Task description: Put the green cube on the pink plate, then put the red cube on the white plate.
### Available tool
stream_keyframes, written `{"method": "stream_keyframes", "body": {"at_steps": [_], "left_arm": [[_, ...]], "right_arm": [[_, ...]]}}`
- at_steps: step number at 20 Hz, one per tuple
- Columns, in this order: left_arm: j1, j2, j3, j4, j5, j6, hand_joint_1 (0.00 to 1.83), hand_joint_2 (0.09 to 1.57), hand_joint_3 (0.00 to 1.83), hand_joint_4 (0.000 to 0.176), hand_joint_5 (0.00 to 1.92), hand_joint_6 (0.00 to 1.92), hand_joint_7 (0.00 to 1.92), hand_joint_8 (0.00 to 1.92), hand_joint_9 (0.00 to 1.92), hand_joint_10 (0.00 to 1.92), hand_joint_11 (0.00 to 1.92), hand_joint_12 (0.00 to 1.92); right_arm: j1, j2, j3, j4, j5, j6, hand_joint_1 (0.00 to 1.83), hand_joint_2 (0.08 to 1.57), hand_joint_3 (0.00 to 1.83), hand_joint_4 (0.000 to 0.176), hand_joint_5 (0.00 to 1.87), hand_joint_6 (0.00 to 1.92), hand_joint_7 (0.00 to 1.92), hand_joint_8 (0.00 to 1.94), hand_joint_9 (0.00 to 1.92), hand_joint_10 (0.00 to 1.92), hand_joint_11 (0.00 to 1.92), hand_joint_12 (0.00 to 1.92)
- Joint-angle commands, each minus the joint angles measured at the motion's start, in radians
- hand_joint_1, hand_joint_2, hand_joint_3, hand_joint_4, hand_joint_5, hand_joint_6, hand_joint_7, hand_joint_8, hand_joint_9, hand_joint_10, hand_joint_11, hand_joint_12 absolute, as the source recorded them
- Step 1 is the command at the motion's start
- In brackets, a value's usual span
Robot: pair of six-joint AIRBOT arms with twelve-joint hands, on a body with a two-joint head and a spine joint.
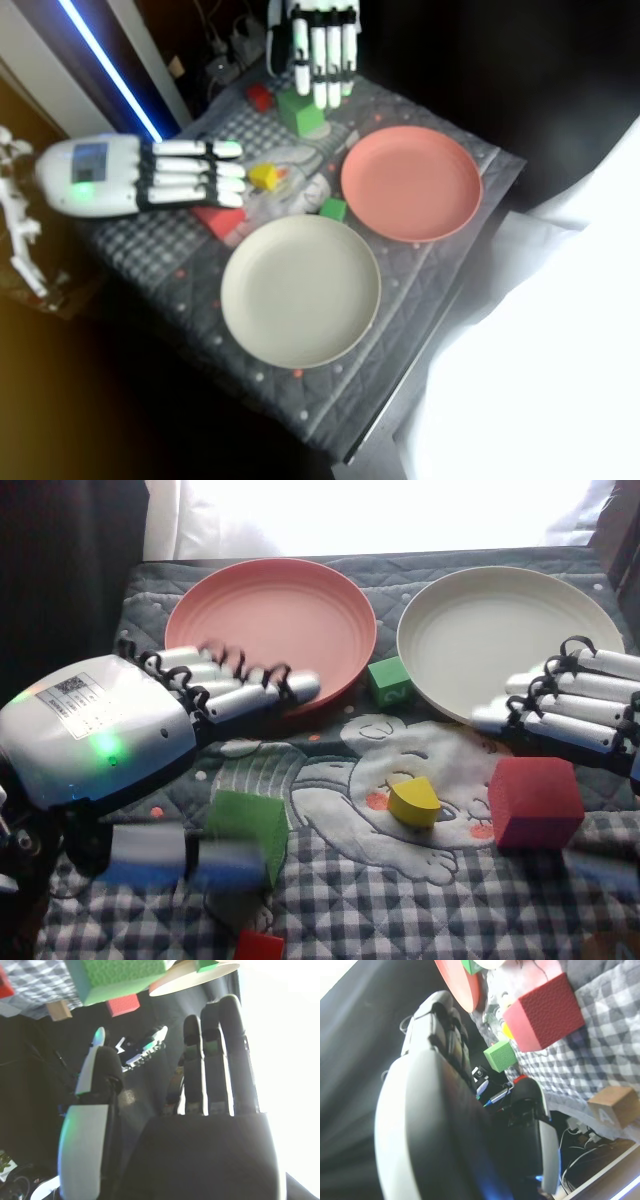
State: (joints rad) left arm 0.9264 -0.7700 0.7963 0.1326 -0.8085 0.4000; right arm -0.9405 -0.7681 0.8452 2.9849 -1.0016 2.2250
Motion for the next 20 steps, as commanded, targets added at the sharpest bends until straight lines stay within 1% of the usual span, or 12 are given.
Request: {"method": "stream_keyframes", "body": {"at_steps": [1,2,3,4,6,7,8,9,11,16,18,20], "left_arm": [[-0.009,0.000,-0.005,-0.003,-0.116,-0.002,0.44,0.93,0.01,0.054,0.24,0.01,0.19,0.01,0.12,0.05,0.00,0.34],[-0.009,0.000,-0.005,0.005,-0.116,-0.002,0.43,0.92,0.00,0.034,0.25,0.01,0.19,0.01,0.12,0.05,0.00,0.32],[-0.009,0.000,-0.005,0.007,-0.114,-0.002,0.43,0.92,0.00,0.028,0.25,0.01,0.19,0.00,0.14,0.05,0.00,0.41],[-0.009,-0.002,-0.003,0.012,-0.096,-0.002,0.42,0.92,0.00,0.027,0.25,0.00,0.19,0.00,0.15,0.04,0.00,0.49],[-0.011,-0.015,0.007,0.018,-0.067,-0.002,0.46,0.92,0.00,0.030,0.26,0.01,0.23,0.01,0.22,0.06,0.00,0.87],[-0.013,-0.030,0.020,0.018,-0.043,-0.002,0.46,0.92,0.00,0.030,0.27,0.01,0.24,0.01,0.24,0.07,0.00,0.91],[-0.014,-0.040,0.031,0.018,-0.028,-0.002,0.46,0.94,0.00,0.013,0.29,0.01,0.29,0.03,0.29,0.09,0.00,0.98],[-0.015,-0.054,0.046,0.020,-0.007,-0.002,0.48,0.93,0.00,0.022,0.30,0.01,0.33,0.03,0.33,0.10,0.00,1.09],[-0.015,-0.074,0.063,0.021,0.027,-0.002,0.46,0.95,0.01,0.000,0.33,0.02,0.36,0.03,0.36,0.12,0.00,1.17],[-0.016,-0.099,0.082,0.022,0.076,-0.002,0.37,0.99,0.01,0.000,0.35,0.01,0.41,0.03,0.40,0.13,0.00,1.25],[-0.016,-0.099,0.085,0.025,0.089,-0.002,0.37,1.01,0.01,0.000,0.38,0.02,0.48,0.04,0.45,0.16,0.00,1.38],[-0.017,-0.100,0.088,0.028,0.102,-0.002,0.42,1.06,0.00,0.000,0.43,0.01,0.62,0.03,0.46,0.39,0.00,1.49]], "right_arm": [[0.004,0.003,-0.001,0.024,-0.113,0.004,0.76,0.59,0.76,0.000,0.02,0.91,0.15,0.95,0.04,1.14,0.00,1.50],[0.004,0.003,-0.001,0.024,-0.113,0.004,0.76,0.59,0.77,0.000,0.01,0.93,0.15,0.97,0.04,1.16,0.00,1.54],[0.004,0.003,-0.001,0.024,-0.113,0.004,0.78,0.57,0.80,0.000,0.00,0.96,0.13,0.99,0.01,1.18,0.00,1.54],[0.004,0.002,-0.001,0.024,-0.113,0.004,0.77,0.56,0.81,0.000,0.00,0.96,0.12,0.99,0.00,1.18,0.00,1.53],[0.004,0.000,0.000,0.024,-0.113,0.004,0.76,0.56,0.81,0.000,0.01,0.96,0.14,1.00,0.02,1.19,0.00,1.54],[0.004,-0.001,0.001,0.024,-0.112,0.004,0.74,0.56,0.80,0.000,0.02,0.95,0.15,0.99,0.03,1.17,0.00,1.54],[0.004,-0.002,0.001,0.024,-0.112,0.004,0.71,0.55,0.81,0.000,0.05,0.92,0.20,0.95,0.07,1.14,0.00,1.56],[0.004,-0.003,0.002,0.024,-0.111,0.004,0.72,0.56,0.80,0.000,0.05,0.90,0.20,0.94,0.06,1.12,0.00,1.55],[0.004,-0.004,0.003,0.024,-0.109,0.004,0.71,0.56,0.80,0.000,0.04,0.88,0.18,0.93,0.05,1.12,0.00,1.54],[0.004,-0.004,0.004,0.024,-0.109,0.004,0.74,0.54,0.88,0.000,0.02,0.95,0.11,1.03,0.01,1.20,0.00,1.55],[0.004,-0.004,0.004,0.024,-0.109,0.004,0.75,0.56,0.86,0.000,0.01,0.94,0.12,1.04,0.02,1.20,0.00,1.57],[0.004,-0.005,0.004,0.024,-0.109,0.004,0.77,0.58,0.83,0.000,0.02,0.94,0.10,1.04,0.00,1.18,0.00,1.55]]}}
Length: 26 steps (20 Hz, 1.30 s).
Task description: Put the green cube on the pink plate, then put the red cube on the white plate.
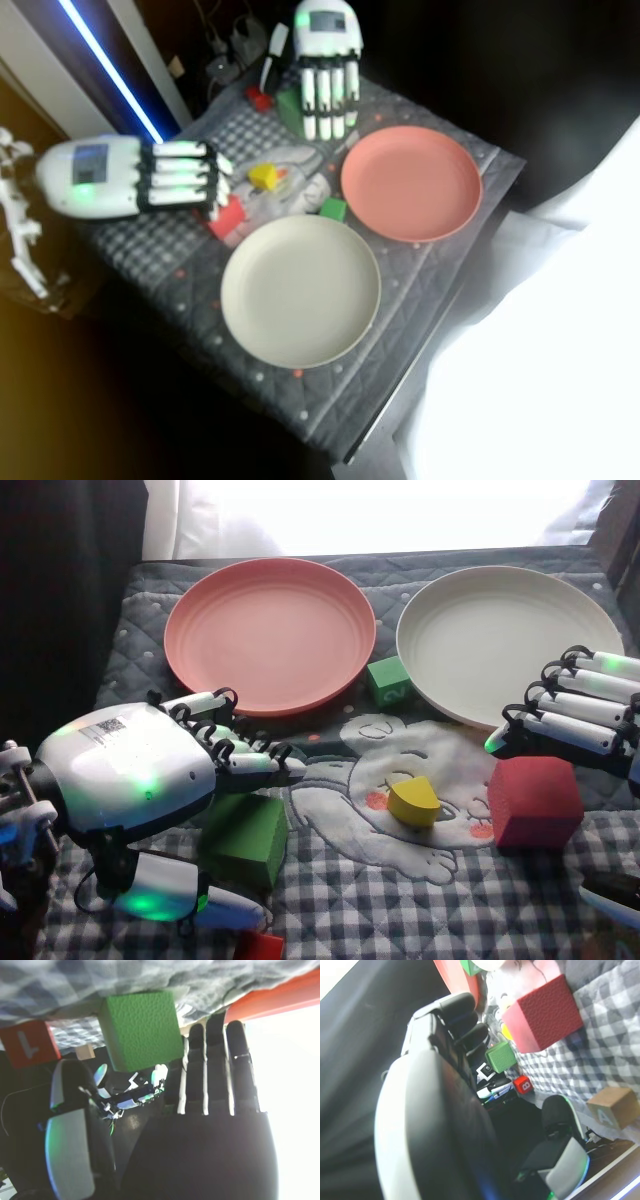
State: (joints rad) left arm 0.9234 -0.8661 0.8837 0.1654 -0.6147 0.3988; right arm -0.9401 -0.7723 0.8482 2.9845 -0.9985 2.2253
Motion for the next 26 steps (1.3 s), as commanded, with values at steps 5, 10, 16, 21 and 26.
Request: {"method": "stream_keyframes", "body": {"at_steps": [5,10,16,21,26], "left_arm": [[-0.033,-0.008,0.018,0.000,-0.085,-0.001,1.14,1.28,0.00,0.000,0.56,1.36,0.79,1.42,0.54,1.25,0.22,1.74],[-0.055,-0.007,0.034,-0.027,-0.170,-0.001,1.12,1.31,0.00,0.000,0.59,1.41,0.71,1.59,0.49,1.45,0.16,1.86],[-0.064,-0.002,0.065,-0.177,-0.329,-0.001,1.16,1.28,0.00,0.000,0.61,1.33,0.77,1.55,0.65,1.41,0.52,1.79],[-0.141,-0.073,0.174,-0.279,-0.283,-0.001,1.14,1.28,0.00,0.000,0.61,1.39,0.76,1.48,0.64,1.19,0.43,1.70],[-0.236,-0.165,0.298,-0.318,-0.171,-0.001,1.13,1.27,0.00,0.000,0.64,1.40,0.76,1.44,0.62,1.12,0.40,1.75]], "right_arm": [[0.004,-0.003,0.002,0.024,-0.112,0.004,0.75,0.58,0.80,0.000,0.05,0.95,0.17,1.02,0.06,1.17,0.00,1.53],[0.004,-0.003,0.003,0.024,-0.112,0.004,0.71,0.60,0.81,0.000,0.05,0.96,0.17,1.03,0.06,1.16,0.00,1.57],[0.004,-0.009,0.007,0.024,-0.112,0.004,0.72,0.65,0.74,0.000,0.07,0.96,0.16,1.03,0.04,1.17,0.00,1.58],[0.004,-0.015,0.011,0.024,-0.108,0.005,0.73,0.66,0.71,0.000,0.11,0.93,0.18,0.99,0.07,1.16,0.00,1.59],[0.004,-0.019,0.015,0.024,-0.107,0.006,0.72,0.67,0.68,0.000,0.11,0.88,0.18,0.96,0.07,1.14,0.00,1.57]]}}
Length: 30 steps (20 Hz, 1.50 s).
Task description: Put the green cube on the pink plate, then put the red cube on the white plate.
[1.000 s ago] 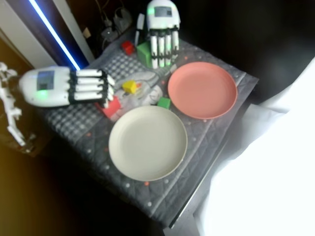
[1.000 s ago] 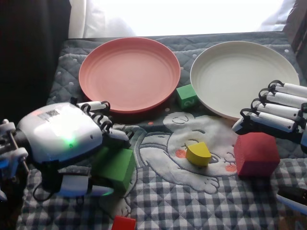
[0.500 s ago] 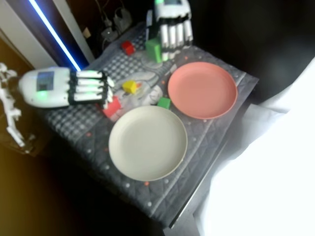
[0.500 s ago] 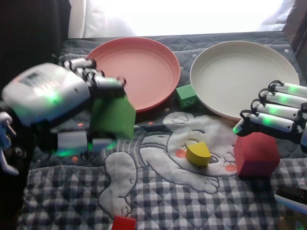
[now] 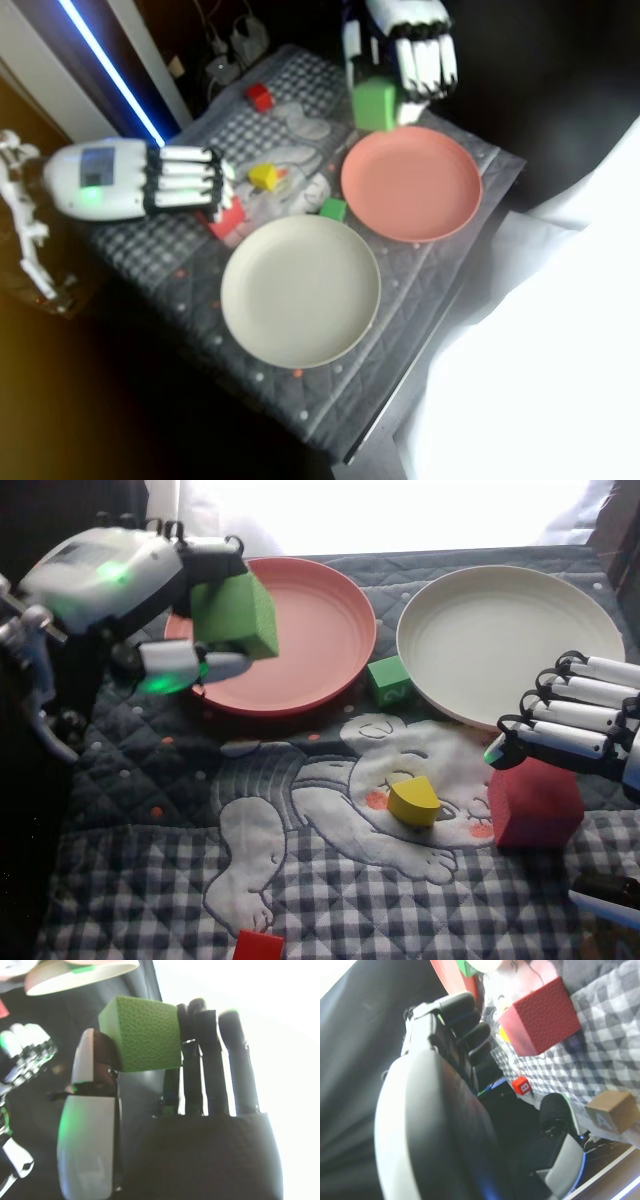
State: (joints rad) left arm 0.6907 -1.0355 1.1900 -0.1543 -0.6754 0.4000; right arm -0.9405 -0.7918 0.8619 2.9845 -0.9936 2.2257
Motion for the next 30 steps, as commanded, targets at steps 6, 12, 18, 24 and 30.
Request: {"method": "stream_keyframes", "body": {"at_steps": [6,12,18,24,30], "left_arm": [[-0.105,-0.127,0.154,-0.071,0.098,-0.002,1.14,1.25,0.00,0.018,0.69,1.38,0.77,1.35,0.65,1.09,0.42,1.74],[-0.105,-0.175,0.227,-0.174,0.175,-0.002,1.13,1.25,0.00,0.030,0.75,1.31,0.73,1.41,0.52,1.06,0.15,1.77],[-0.115,-0.184,0.241,-0.197,0.178,-0.002,0.75,0.93,0.00,0.172,0.11,0.01,0.05,0.01,0.02,0.05,0.00,0.64],[-0.095,-0.133,0.171,-0.201,0.073,-0.002,0.69,0.85,0.00,0.176,0.00,0.00,0.00,0.00,0.00,0.00,0.00,0.00],[-0.005,0.008,-0.047,-0.129,-0.206,-0.002,0.58,0.96,0.00,0.161,0.00,0.00,0.03,0.03,0.00,0.29,0.00,1.27]], "right_arm": [[0.004,-0.003,0.004,0.024,-0.112,0.007,0.72,0.70,0.65,0.000,0.10,0.89,0.19,0.96,0.05,1.16,0.00,1.60],[0.004,-0.012,0.012,0.024,-0.112,0.014,0.71,0.69,0.67,0.000,0.10,0.97,0.19,1.02,0.06,1.25,0.00,1.69],[0.004,-0.013,0.015,0.024,-0.112,0.014,0.75,0.68,0.68,0.000,0.09,0.99,0.20,0.97,0.07,1.21,0.00,1.65],[0.017,-0.017,0.028,0.024,-0.112,0.014,0.78,0.70,0.58,0.000,0.14,0.90,0.21,0.95,0.08,1.19,0.00,1.61],[0.048,-0.039,0.053,0.024,-0.066,0.014,0.96,0.64,0.59,0.000,0.14,0.67,0.20,0.65,0.04,0.89,0.00,1.33]]}}
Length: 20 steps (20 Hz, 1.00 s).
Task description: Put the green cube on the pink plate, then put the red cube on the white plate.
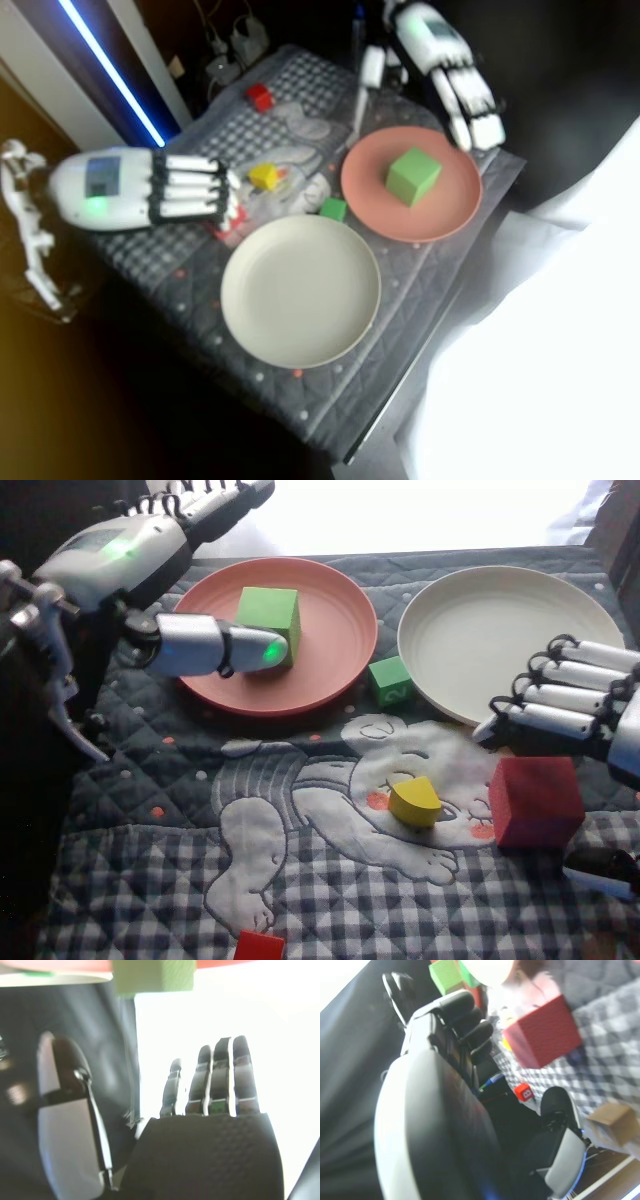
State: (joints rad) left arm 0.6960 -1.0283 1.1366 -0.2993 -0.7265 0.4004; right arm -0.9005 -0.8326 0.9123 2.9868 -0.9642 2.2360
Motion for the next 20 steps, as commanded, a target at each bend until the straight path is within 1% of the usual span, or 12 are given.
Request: {"method": "stream_keyframes", "body": {"at_steps": [1,2,4,6,9,11,12,13,14,15,16,20], "left_arm": [[0.008,0.016,-0.019,0.024,-0.191,-0.003,0.58,0.96,0.00,0.162,0.00,0.00,0.12,0.09,0.00,0.66,0.00,1.59],[0.032,0.039,-0.056,0.039,-0.242,-0.003,0.58,0.97,0.00,0.155,0.01,0.00,0.17,0.14,0.00,0.99,0.00,1.81],[0.071,0.075,-0.117,0.070,-0.321,-0.003,0.45,0.95,0.00,0.173,0.00,0.00,0.01,0.73,0.00,1.28,0.00,1.92],[0.096,0.095,-0.151,0.089,-0.365,-0.003,0.41,0.95,0.00,0.176,0.00,0.00,0.00,0.67,0.00,1.15,0.00,1.92],[0.126,0.112,-0.183,0.111,-0.417,-0.003,0.43,0.97,0.00,0.176,0.02,0.00,0.00,0.87,0.00,1.50,0.00,1.92],[0.151,0.120,-0.201,0.115,-0.449,-0.003,0.45,0.96,0.00,0.176,0.04,0.00,0.00,0.80,0.00,1.36,0.00,1.91],[0.163,0.120,-0.205,0.118,-0.466,-0.003,0.43,0.97,0.00,0.176,0.06,0.00,0.03,0.58,0.00,1.12,0.00,1.74],[0.164,0.120,-0.205,0.119,-0.468,-0.003,0.44,0.98,0.00,0.175,0.08,0.00,0.08,0.44,0.00,1.07,0.00,1.68],[0.165,0.120,-0.205,0.119,-0.470,-0.003,0.45,1.02,0.00,0.158,0.08,0.00,0.08,0.49,0.00,1.15,0.00,1.74],[0.167,0.120,-0.207,0.119,-0.473,-0.003,0.44,1.02,0.00,0.164,0.09,0.00,0.09,0.49,0.00,1.13,0.00,1.72],[0.168,0.120,-0.208,0.119,-0.475,-0.003,0.46,1.04,0.00,0.155,0.09,0.00,0.09,0.49,0.00,1.14,0.00,1.73],[0.174,0.120,-0.209,0.111,-0.480,-0.003,0.46,1.09,0.00,0.163,0.11,0.00,0.14,0.23,0.00,0.92,0.00,1.65]], "right_arm": [[0.010,-0.004,0.005,0.022,-0.084,0.004,0.99,0.61,0.58,0.000,0.14,0.59,0.22,0.48,0.05,0.79,0.00,1.30],[0.011,-0.011,0.009,0.022,-0.074,0.004,0.94,0.62,0.62,0.000,0.10,0.54,0.20,0.34,0.02,0.72,0.00,1.28],[0.010,-0.018,0.012,0.022,-0.061,0.004,0.94,0.54,0.71,0.000,0.11,0.55,0.24,0.23,0.02,0.73,0.00,1.33],[0.011,-0.024,0.015,0.022,-0.046,0.004,0.99,0.55,0.71,0.000,0.09,0.55,0.21,0.19,0.00,0.69,0.00,1.31],[0.011,-0.032,0.020,0.022,-0.030,0.004,0.98,0.53,0.78,0.000,0.13,0.62,0.26,0.20,0.00,0.83,0.00,1.50],[0.011,-0.042,0.025,0.022,-0.021,0.004,1.00,0.61,0.70,0.000,0.20,0.67,0.33,0.24,0.02,0.95,0.00,1.60],[0.011,-0.050,0.031,0.022,-0.017,0.004,1.04,0.69,0.58,0.000,0.31,0.75,0.43,0.39,0.14,1.08,0.07,1.70],[0.012,-0.052,0.032,0.022,-0.016,0.004,1.06,0.71,0.54,0.000,0.34,0.81,0.42,0.59,0.19,1.15,0.12,1.74],[0.014,-0.055,0.034,0.022,-0.014,0.004,1.14,0.79,0.48,0.000,0.40,0.88,0.46,0.87,0.27,1.29,0.16,1.83],[0.015,-0.058,0.035,0.022,-0.013,0.004,1.18,0.87,0.43,0.000,0.52,0.95,0.60,1.04,0.46,1.33,0.23,1.86],[0.018,-0.061,0.037,0.022,-0.012,0.004,1.18,1.08,0.20,0.000,0.74,1.19,0.79,1.26,0.58,1.43,0.35,1.91],[0.040,-0.067,0.043,0.022,-0.013,0.004,1.34,1.21,0.02,0.000,0.84,1.15,0.77,1.39,0.63,1.61,0.53,1.92]]}}
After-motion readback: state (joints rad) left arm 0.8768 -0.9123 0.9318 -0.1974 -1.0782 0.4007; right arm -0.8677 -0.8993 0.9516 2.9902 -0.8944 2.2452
